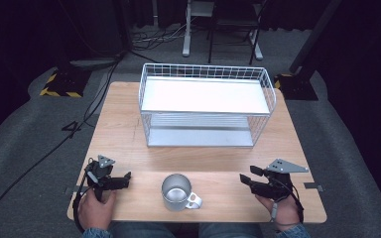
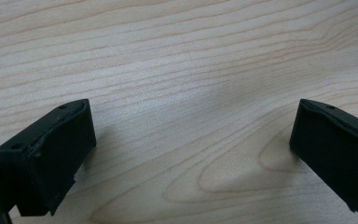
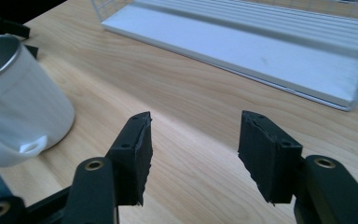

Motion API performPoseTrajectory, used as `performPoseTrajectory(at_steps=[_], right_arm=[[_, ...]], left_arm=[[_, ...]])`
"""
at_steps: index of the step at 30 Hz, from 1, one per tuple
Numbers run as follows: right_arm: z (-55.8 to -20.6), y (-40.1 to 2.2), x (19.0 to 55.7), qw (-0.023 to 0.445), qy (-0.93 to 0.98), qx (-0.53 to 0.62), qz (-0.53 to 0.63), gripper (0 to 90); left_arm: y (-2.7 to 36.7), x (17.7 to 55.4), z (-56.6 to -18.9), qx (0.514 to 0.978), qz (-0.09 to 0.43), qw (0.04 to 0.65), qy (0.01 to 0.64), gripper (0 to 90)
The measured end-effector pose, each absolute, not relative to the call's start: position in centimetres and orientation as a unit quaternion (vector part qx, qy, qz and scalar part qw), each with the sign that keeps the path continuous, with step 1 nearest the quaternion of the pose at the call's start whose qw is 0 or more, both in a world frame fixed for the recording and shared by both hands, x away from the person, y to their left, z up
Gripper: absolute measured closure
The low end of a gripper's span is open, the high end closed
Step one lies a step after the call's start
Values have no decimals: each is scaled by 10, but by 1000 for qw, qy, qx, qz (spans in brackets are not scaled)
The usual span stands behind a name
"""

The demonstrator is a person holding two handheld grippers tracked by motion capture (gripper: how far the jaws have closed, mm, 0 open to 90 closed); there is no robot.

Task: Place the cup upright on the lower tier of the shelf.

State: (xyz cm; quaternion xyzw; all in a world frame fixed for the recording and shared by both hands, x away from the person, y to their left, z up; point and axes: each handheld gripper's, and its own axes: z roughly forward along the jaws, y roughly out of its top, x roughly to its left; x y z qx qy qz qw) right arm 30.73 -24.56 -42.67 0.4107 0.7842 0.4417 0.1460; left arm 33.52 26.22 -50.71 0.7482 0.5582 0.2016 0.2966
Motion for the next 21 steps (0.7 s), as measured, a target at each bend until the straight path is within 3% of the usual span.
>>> performPoseTrajectory(at_steps=[21], right_arm=[[-415,-174,281,106,824,320,456,448]], left_arm=[[262,335,-507,748,202,297,559,5]])
